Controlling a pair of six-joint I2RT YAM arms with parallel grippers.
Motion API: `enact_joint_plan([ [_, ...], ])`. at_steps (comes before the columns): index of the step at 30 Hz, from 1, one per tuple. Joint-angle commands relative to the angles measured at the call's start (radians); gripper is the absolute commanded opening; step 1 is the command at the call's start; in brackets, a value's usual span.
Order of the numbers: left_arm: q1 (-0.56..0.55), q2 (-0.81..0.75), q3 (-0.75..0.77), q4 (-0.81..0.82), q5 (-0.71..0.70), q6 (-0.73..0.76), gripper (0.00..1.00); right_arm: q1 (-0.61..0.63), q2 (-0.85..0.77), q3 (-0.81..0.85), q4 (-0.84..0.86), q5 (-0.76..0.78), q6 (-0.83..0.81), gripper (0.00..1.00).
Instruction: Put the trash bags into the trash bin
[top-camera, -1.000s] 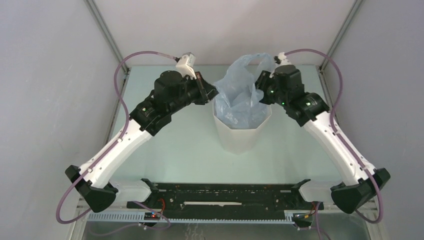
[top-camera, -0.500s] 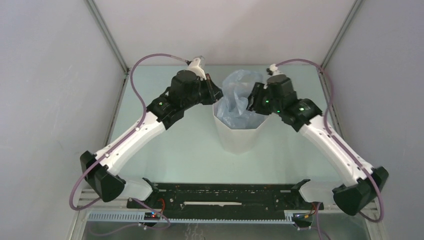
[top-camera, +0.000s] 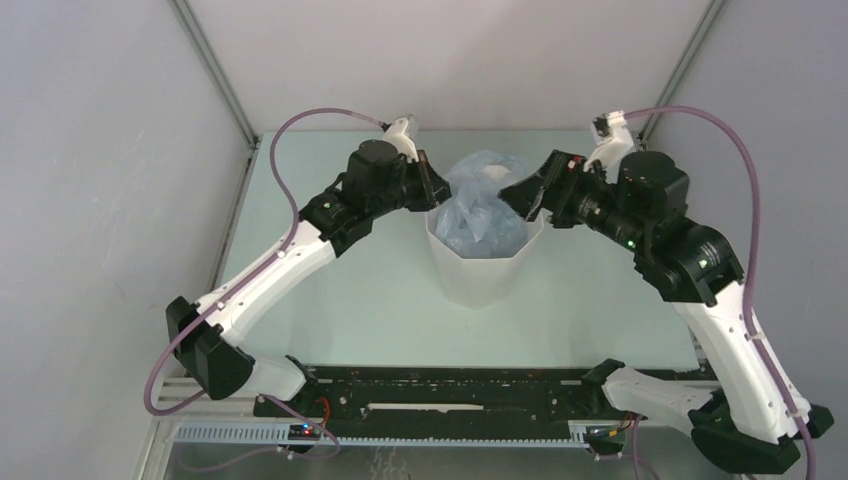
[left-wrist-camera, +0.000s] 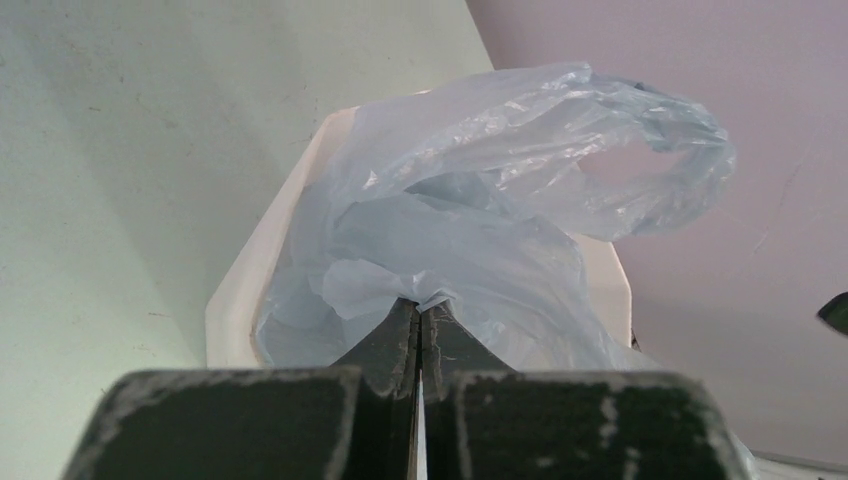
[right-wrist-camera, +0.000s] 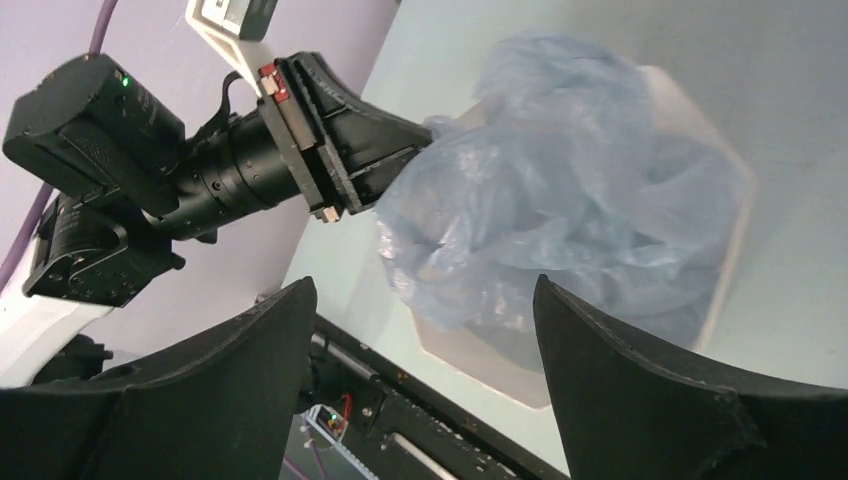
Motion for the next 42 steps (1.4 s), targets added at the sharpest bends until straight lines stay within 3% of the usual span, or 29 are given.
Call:
enact_joint_plan([
  [1,-0.004,-0.041,0.006,0.035,0.035,-0.010,0.00,0.145,0.072,0.035,0.004,0.129,0.034,0.89],
  [8,-0.008,-0.057,-0.002,0.026,0.034,-0.009,0.00,0.358,0.188,0.113,-0.076,0.485,-0.085,0.90],
  [13,-0.009,-0.068,-0.016,0.022,0.037,-0.009,0.00,0.442,0.294,0.199,-0.157,0.645,-0.229,0.89],
  [17,-0.008,-0.077,-0.029,0.016,0.039,-0.007,0.00,0.486,0.353,0.249,-0.184,0.772,-0.272,0.85],
  [19,-0.008,-0.085,-0.038,0.013,0.037,-0.004,0.00,0.489,0.361,0.249,-0.178,0.783,-0.268,0.77],
  [21,-0.009,-0.095,-0.043,0.002,0.034,0.003,0.01,0.491,0.356,0.233,-0.172,0.768,-0.263,0.59],
  [23,-0.008,-0.114,-0.047,-0.013,0.039,0.024,0.06,0.491,0.342,0.221,-0.181,0.747,-0.242,0.29],
  [24,-0.008,-0.128,-0.044,-0.020,0.048,0.039,0.13,0.490,0.327,0.219,-0.195,0.730,-0.213,0.17],
  [26,-0.008,-0.169,-0.035,-0.038,0.053,0.062,0.39,0.489,0.272,0.193,-0.201,0.666,-0.171,0.02],
  [28,-0.009,-0.223,-0.032,-0.042,0.044,0.071,0.64,0.482,0.170,0.104,-0.103,0.565,-0.161,0.00],
  [30,-0.009,-0.273,-0.031,-0.035,0.024,0.072,0.80,0.439,0.047,-0.007,0.001,0.460,-0.134,0.00],
  [36,-0.010,-0.240,0.073,-0.005,0.002,0.221,0.94,0.198,-0.152,-0.191,0.131,0.107,-0.003,0.00],
  [42,-0.010,0.066,0.397,-0.125,0.242,0.508,1.00,0.045,-0.177,-0.205,0.092,-0.106,0.051,0.00],
])
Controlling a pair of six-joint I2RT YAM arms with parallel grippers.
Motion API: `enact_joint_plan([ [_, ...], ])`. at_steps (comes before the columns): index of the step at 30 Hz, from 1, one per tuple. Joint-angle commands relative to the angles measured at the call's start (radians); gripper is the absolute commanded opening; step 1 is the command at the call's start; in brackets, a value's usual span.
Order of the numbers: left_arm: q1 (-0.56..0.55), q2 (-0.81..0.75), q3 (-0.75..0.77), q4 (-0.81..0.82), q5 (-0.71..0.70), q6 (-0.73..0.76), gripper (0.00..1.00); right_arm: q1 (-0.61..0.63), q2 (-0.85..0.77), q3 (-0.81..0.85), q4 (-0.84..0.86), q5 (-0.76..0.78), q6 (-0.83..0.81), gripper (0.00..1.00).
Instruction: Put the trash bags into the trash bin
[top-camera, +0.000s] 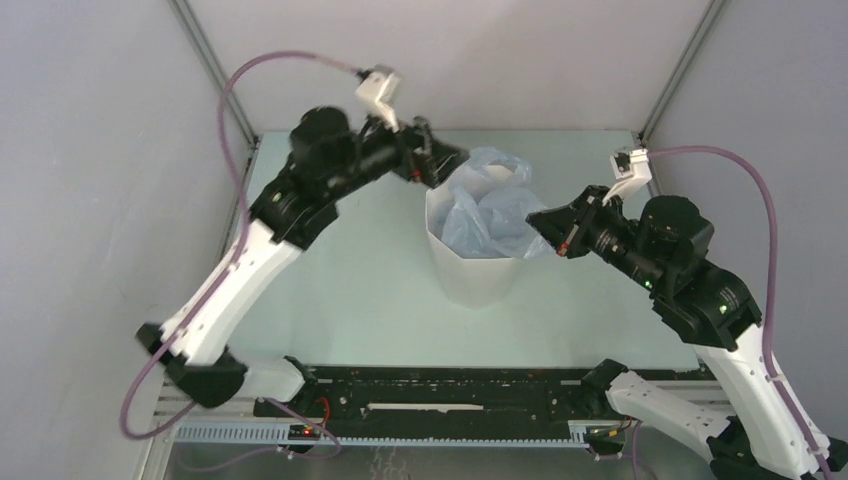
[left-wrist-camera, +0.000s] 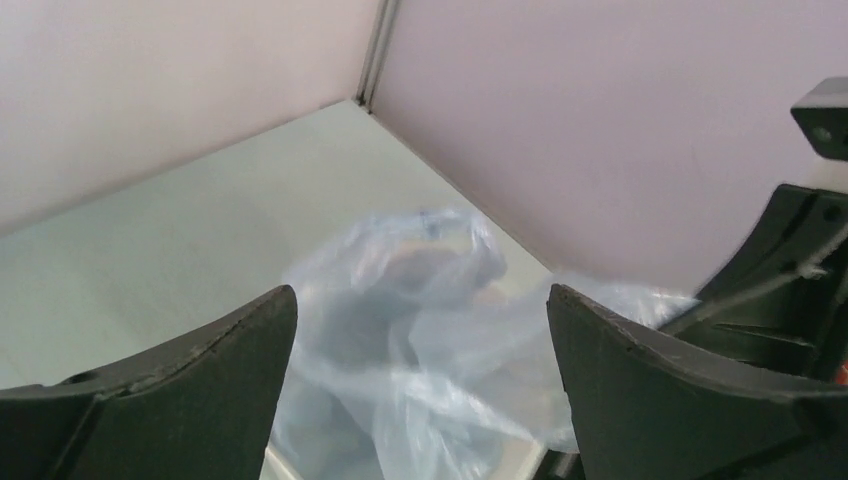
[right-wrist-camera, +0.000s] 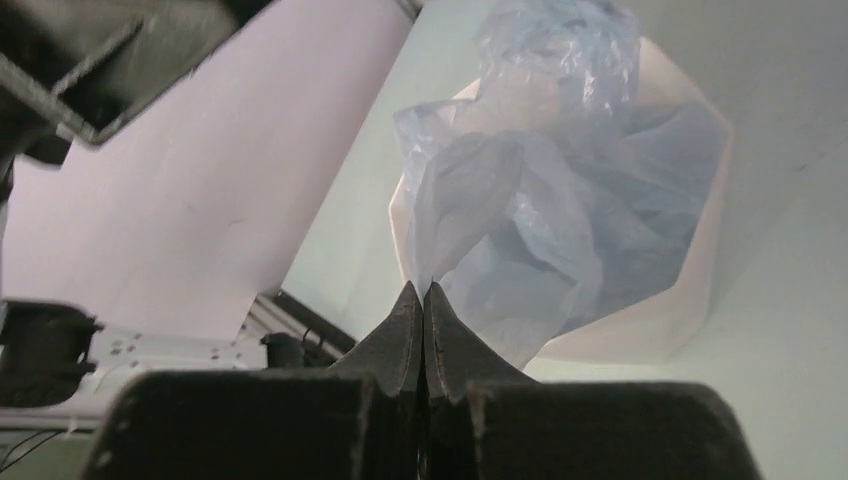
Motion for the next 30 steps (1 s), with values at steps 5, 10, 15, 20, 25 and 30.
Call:
enact_joint_plan([
  [5,-0.023,0.428,0.521,-0.264,0.258,0.373,1.00,-0.118,0.000,-0.023,-0.043,-0.267,0.077,0.00],
  [10,-0.026,0.517,0.591,-0.240,0.292,0.392,1.00,-0.166,-0.010,-0.023,-0.100,-0.322,0.069,0.00],
  [15,-0.041,0.582,0.608,-0.218,0.252,0.307,0.99,-0.219,-0.011,-0.023,-0.125,-0.370,0.066,0.00],
  [20,-0.050,0.603,0.600,-0.211,0.113,0.262,0.82,-0.256,-0.012,-0.022,-0.130,-0.404,0.064,0.00],
  [25,-0.050,0.598,0.569,-0.236,0.171,0.328,0.99,-0.282,-0.019,-0.023,-0.142,-0.392,0.055,0.00],
  [30,-0.050,0.633,0.606,-0.246,0.132,0.304,0.68,-0.300,-0.023,-0.023,-0.129,-0.403,0.063,0.00],
])
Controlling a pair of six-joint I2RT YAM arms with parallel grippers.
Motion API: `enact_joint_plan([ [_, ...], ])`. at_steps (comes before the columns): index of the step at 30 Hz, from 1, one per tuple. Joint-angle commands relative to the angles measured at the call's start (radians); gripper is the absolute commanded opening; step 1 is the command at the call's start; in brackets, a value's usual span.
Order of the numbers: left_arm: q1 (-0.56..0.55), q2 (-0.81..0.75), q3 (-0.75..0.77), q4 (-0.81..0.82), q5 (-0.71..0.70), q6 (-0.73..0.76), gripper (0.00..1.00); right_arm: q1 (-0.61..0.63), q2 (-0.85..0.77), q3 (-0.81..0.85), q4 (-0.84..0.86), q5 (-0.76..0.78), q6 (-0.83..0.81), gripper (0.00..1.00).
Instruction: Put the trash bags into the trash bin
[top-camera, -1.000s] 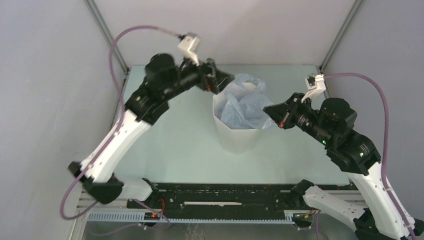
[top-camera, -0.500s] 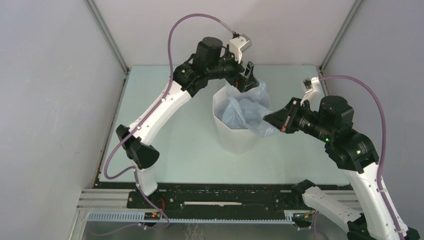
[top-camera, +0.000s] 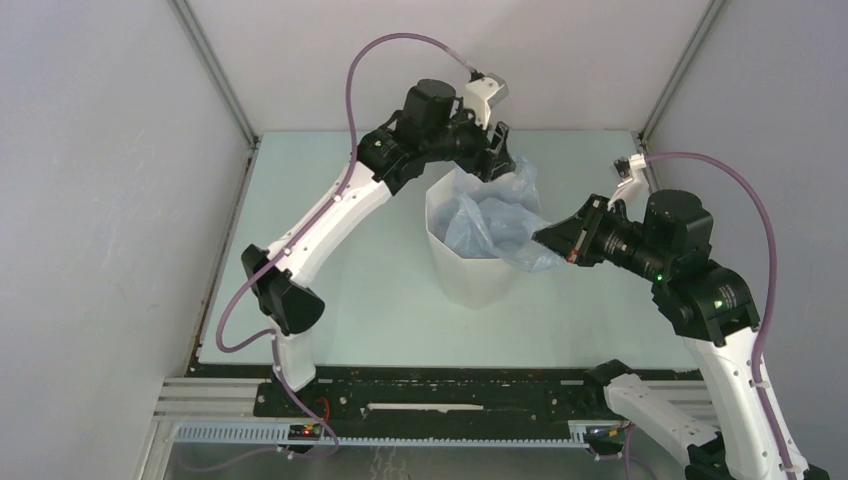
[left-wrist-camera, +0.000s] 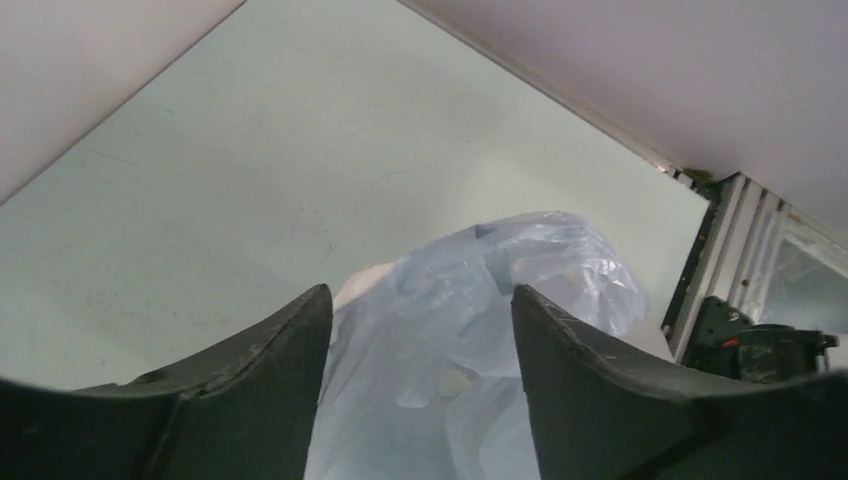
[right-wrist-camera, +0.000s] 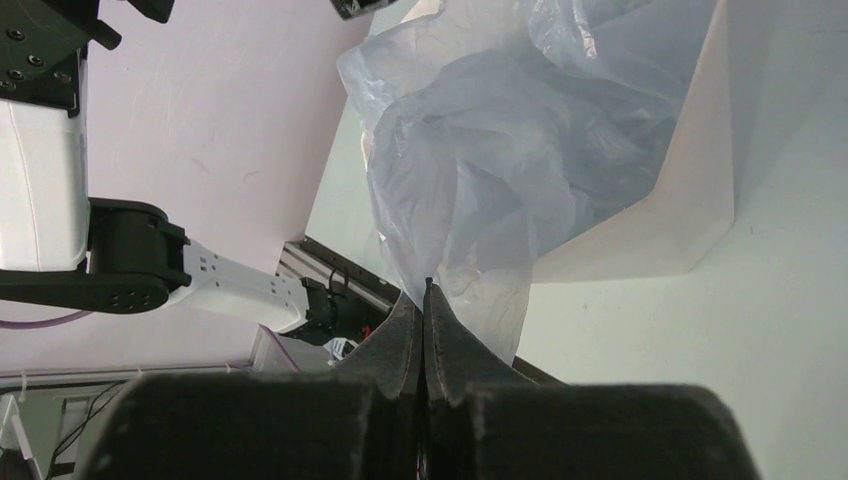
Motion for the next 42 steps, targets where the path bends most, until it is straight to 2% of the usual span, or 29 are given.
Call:
enact_joint_plan([
  [1,-0.005,0.021,0.071,-0.005,-0.067,-0.015,0.56,-0.016,-0.014,0.007,0.006,-0.023,0.008,0.00],
  [5,0.006,-0.021,0.061,0.016,-0.199,-0.097,0.22,-0.018,-0.018,0.006,-0.014,-0.001,0.011,0.00],
  [7,0.024,-0.050,0.044,0.024,-0.250,-0.192,0.03,-0.018,-0.020,0.007,-0.020,0.003,-0.001,0.00],
  [8,0.040,-0.072,0.020,0.026,-0.282,-0.253,0.01,-0.018,-0.022,0.007,-0.028,0.007,-0.014,0.00],
  [12,0.114,-0.210,-0.173,0.125,-0.288,-0.450,0.00,-0.035,-0.034,0.007,-0.087,0.047,-0.078,0.00],
  [18,0.200,-0.341,-0.352,0.120,-0.396,-0.578,0.00,-0.087,-0.062,0.011,-0.232,0.220,-0.129,0.00],
  [21,0.255,-0.361,-0.436,0.180,-0.324,-0.638,0.00,-0.123,-0.069,0.011,-0.294,0.334,-0.129,0.00],
  [23,0.280,-0.351,-0.480,0.233,-0.254,-0.659,0.00,-0.141,-0.059,0.001,-0.308,0.352,-0.145,0.00],
  [26,0.304,-0.316,-0.494,0.198,-0.198,-0.682,0.00,-0.156,-0.036,-0.031,-0.275,0.297,-0.149,0.00],
  [31,0.318,-0.312,-0.579,0.238,-0.044,-0.715,0.00,-0.176,0.046,-0.099,-0.079,0.059,-0.107,0.00],
  [34,0.318,-0.371,-0.714,0.322,0.018,-0.777,0.00,-0.189,0.122,-0.101,-0.016,0.016,-0.091,0.00],
  [37,0.318,-0.470,-0.872,0.389,0.009,-0.841,0.00,-0.213,0.189,-0.125,0.055,-0.005,-0.105,0.00],
  [42,0.318,-0.596,-1.104,0.517,0.067,-0.952,0.00,-0.254,0.350,-0.130,0.201,-0.190,-0.116,0.00],
])
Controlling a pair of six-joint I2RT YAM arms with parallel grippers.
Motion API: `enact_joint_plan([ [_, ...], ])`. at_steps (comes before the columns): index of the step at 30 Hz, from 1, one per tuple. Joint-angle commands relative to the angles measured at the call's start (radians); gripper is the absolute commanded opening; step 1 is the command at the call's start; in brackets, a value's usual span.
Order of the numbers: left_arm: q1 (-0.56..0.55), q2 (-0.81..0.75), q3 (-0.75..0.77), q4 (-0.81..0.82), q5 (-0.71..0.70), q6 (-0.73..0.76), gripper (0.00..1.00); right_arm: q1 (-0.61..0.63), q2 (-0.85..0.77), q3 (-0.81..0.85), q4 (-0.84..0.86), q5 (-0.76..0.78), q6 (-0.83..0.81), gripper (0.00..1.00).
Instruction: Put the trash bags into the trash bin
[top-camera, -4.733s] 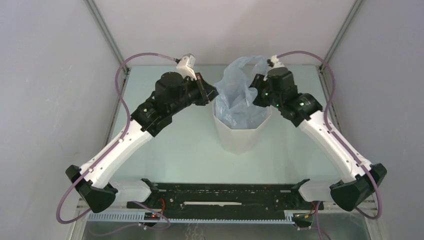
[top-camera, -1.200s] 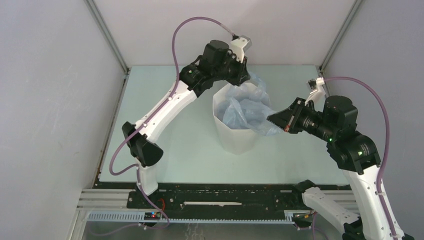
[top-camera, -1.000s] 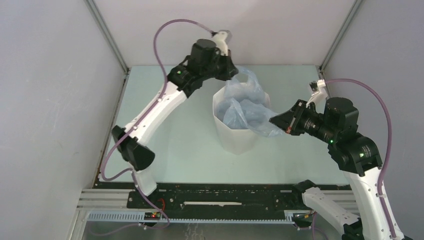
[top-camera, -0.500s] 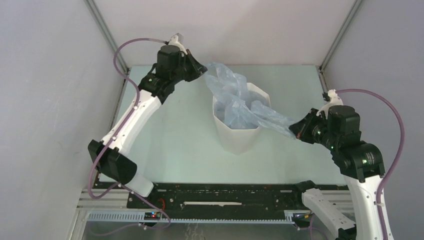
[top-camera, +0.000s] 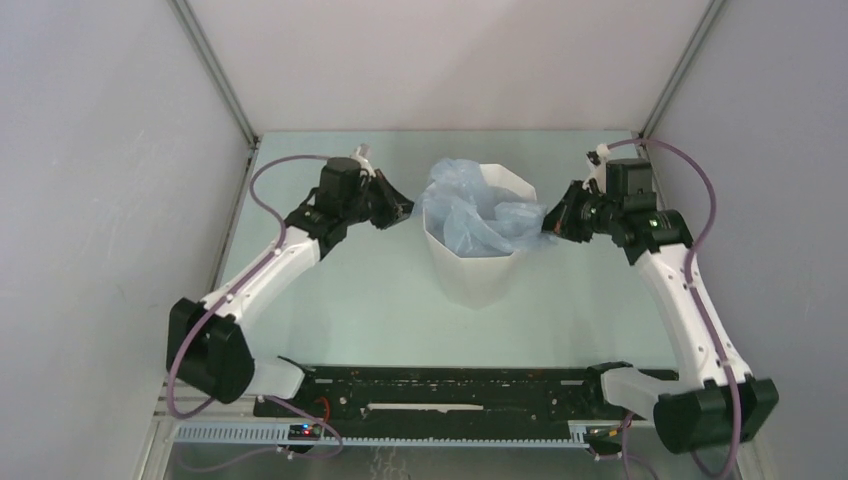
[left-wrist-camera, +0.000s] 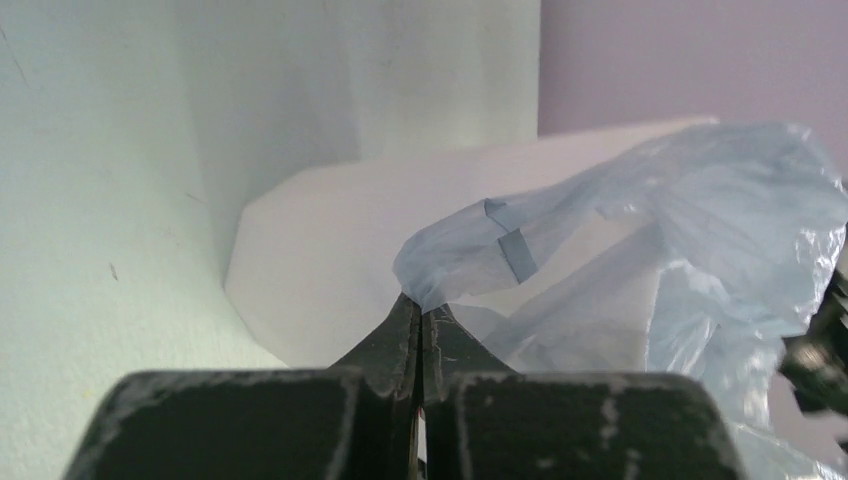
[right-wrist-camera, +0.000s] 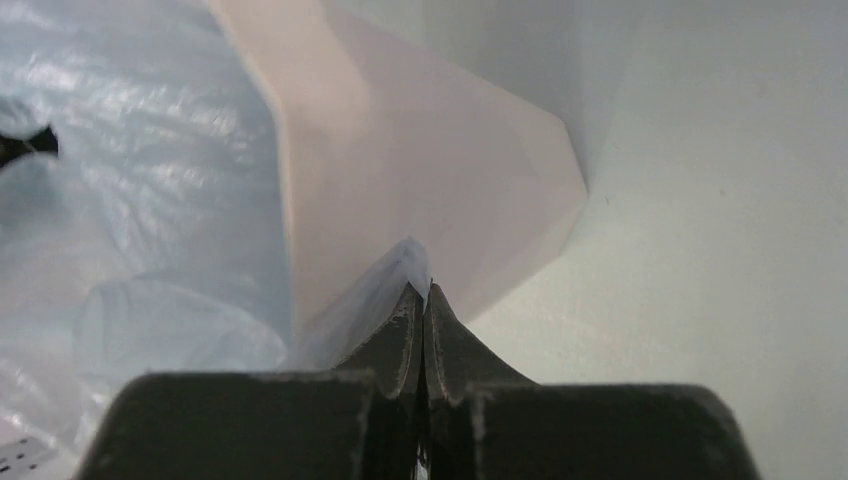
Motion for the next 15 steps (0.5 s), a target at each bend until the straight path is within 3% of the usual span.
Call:
enact_joint_plan([
  [1,0.002,-0.139,-0.131,0.159,0.073,-0.120,0.00,-0.036,0.108,0.001,0.192,-0.185,0.013,0.00],
  [5,0.005,-0.236,-0.200,0.146,0.033,-0.123,0.00,-0.050,0.161,0.007,0.226,-0.288,0.020,0.00],
  [9,0.019,-0.299,-0.165,0.055,0.006,-0.081,0.00,-0.090,0.163,0.066,0.103,-0.301,-0.042,0.00],
  [15,0.118,-0.375,-0.123,-0.075,-0.111,-0.024,0.00,-0.161,0.134,0.198,-0.161,-0.016,-0.181,0.00],
])
